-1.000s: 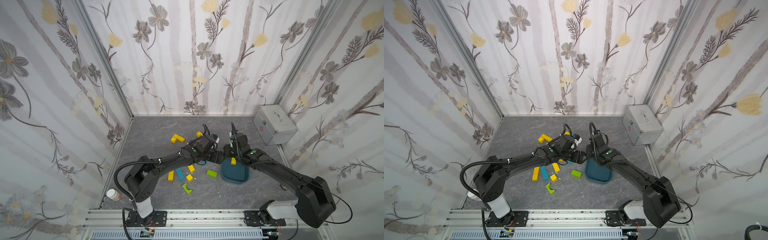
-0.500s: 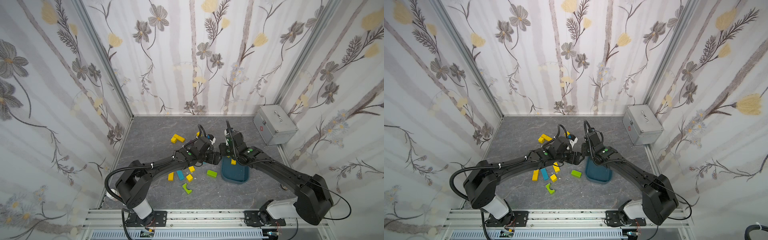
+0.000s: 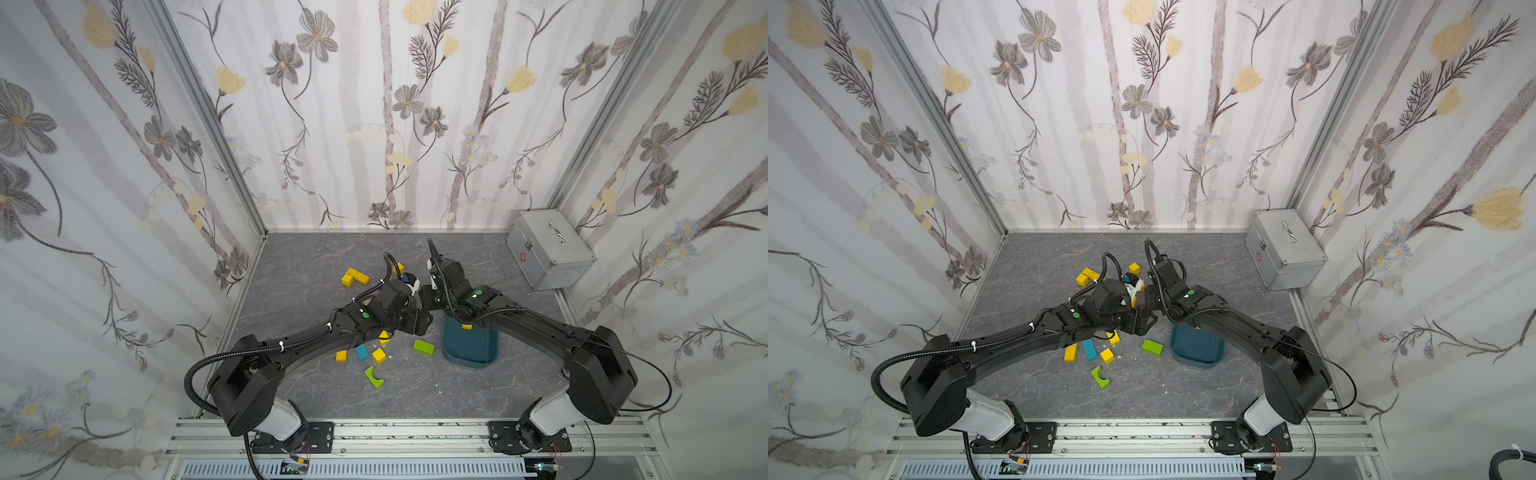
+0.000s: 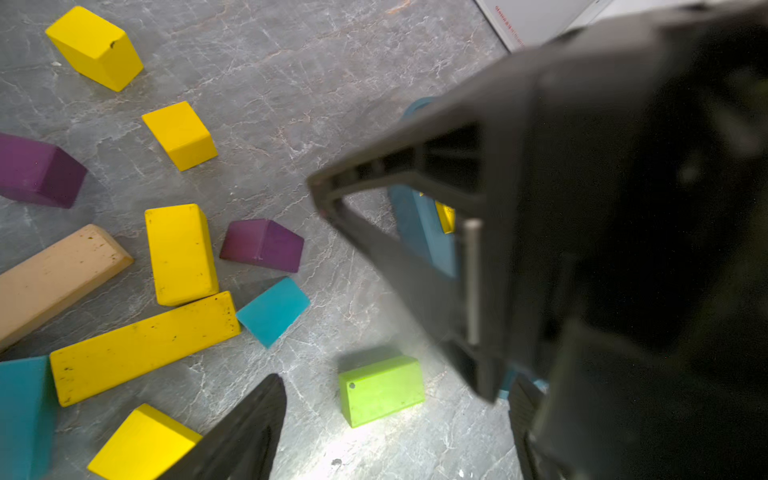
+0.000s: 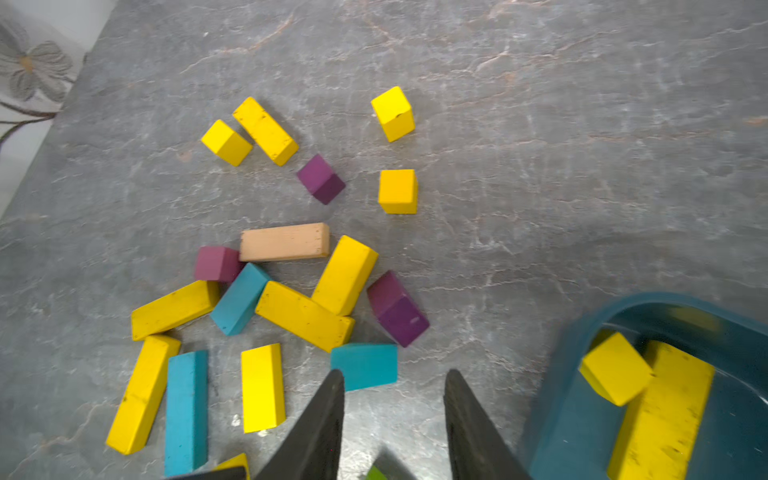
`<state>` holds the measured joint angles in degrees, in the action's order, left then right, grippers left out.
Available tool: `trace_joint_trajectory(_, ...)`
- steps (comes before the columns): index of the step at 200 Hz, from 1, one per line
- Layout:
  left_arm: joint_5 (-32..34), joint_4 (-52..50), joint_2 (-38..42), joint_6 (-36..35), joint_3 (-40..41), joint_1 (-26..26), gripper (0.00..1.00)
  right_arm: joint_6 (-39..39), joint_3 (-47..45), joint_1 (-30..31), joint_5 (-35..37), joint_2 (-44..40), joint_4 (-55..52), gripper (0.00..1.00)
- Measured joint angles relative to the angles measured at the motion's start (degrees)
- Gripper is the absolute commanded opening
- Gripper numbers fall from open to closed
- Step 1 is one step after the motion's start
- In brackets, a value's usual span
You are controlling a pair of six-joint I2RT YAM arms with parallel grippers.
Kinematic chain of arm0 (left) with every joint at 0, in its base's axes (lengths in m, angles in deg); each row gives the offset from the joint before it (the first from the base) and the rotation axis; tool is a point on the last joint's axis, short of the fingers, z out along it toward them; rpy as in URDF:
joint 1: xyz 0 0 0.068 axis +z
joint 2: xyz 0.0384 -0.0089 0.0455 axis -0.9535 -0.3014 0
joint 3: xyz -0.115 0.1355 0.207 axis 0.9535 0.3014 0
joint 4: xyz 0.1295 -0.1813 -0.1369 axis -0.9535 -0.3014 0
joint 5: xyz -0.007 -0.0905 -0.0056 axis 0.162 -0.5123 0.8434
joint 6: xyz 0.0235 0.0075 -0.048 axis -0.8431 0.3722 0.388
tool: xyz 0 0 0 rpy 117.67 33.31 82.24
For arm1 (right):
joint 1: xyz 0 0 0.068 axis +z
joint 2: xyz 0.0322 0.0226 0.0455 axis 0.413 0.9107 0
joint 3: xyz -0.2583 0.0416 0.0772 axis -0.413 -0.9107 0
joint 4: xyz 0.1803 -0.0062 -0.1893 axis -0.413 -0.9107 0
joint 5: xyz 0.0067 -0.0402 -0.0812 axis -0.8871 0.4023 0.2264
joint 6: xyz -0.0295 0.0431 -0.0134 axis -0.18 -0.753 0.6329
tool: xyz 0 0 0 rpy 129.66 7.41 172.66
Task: Pick out the yellow building blocks
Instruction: Pick up the building block from the center of the board.
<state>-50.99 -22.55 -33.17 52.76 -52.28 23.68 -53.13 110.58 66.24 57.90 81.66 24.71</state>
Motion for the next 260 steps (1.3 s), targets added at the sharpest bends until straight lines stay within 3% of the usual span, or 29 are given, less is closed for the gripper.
trace_joint_trajectory(130, 9.9, -0.8, 14.2, 2.7, 18.0, 1.9, 0.89, -0.4, 13.9, 2.0, -2.5, 14.8, 1.5, 0.44)
trace_joint_trajectory(260, 13.0, 3.0, 17.7, 2.6, 24.7, 3.3, 0.89, -1.9, 23.8, 2.1, -2.5, 24.5, -3.8, 0.45)
